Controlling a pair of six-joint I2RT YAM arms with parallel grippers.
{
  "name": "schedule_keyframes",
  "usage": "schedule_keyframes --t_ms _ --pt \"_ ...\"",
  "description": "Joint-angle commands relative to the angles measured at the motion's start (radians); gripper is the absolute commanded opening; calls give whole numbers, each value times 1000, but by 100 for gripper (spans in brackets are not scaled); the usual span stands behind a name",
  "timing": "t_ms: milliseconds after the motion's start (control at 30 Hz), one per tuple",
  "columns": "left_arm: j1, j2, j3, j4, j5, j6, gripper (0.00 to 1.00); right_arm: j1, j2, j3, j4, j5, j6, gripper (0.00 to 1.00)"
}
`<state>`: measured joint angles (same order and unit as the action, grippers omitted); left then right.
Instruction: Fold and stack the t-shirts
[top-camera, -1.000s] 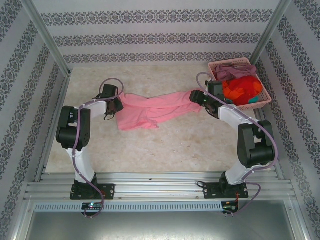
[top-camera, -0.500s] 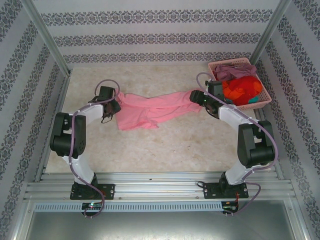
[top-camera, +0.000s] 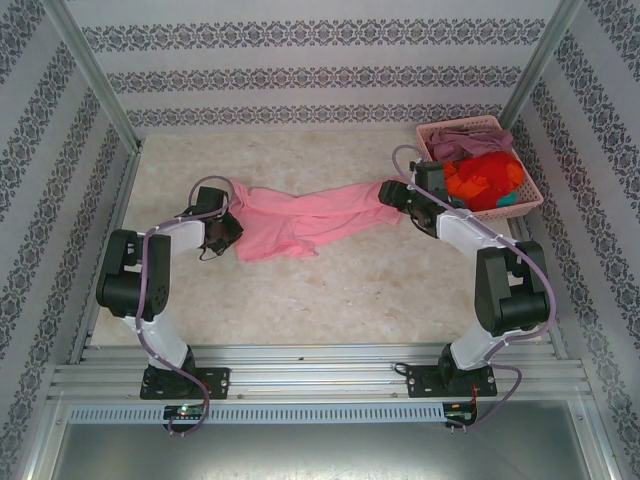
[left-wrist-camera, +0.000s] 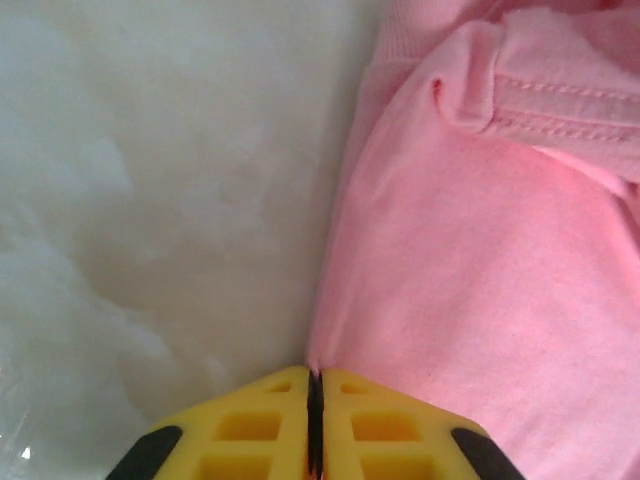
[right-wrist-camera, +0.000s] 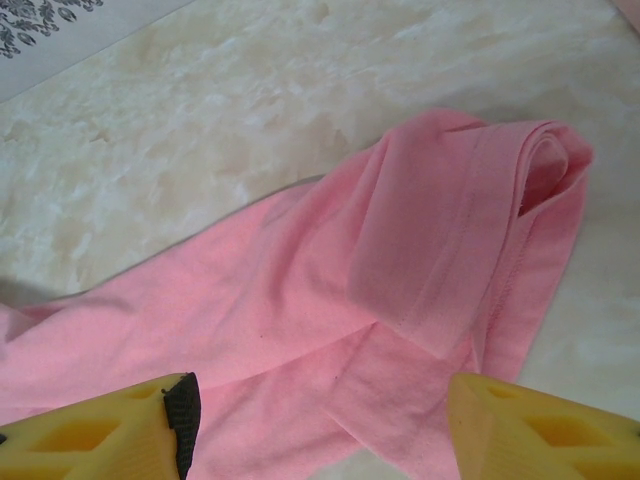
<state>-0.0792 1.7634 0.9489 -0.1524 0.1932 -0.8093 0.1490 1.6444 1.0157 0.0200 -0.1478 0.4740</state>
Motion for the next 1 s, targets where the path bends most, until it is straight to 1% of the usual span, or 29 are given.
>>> schedule_keyframes --t_ms 0,33,67,300,600,900,933,967 --pt "-4 -40 -10 -2 29 -21 3 14 -14 -16 26 -9 17 66" --pt "-4 -45 -13 -1 27 -23 0 14 -13 -16 26 -9 17 66" --pt "-4 -50 -14 -4 22 -24 0 13 -15 -18 27 -10 17 66" --pt "-4 -122 -11 -57 -9 -22 0 16 -20 -24 29 -12 18 67" --pt "-4 -214 5 -117 -11 -16 0 21 -21 -27 36 -12 28 67" --pt "-4 -348 -33 -171 -10 -36 0 31 -6 -41 -11 47 35 66" --pt "-4 -359 -31 -179 -19 -33 2 36 2 -43 -8 47 34 66" --pt "-2 -363 -28 -188 -31 -27 10 42 9 -43 -7 47 35 66"
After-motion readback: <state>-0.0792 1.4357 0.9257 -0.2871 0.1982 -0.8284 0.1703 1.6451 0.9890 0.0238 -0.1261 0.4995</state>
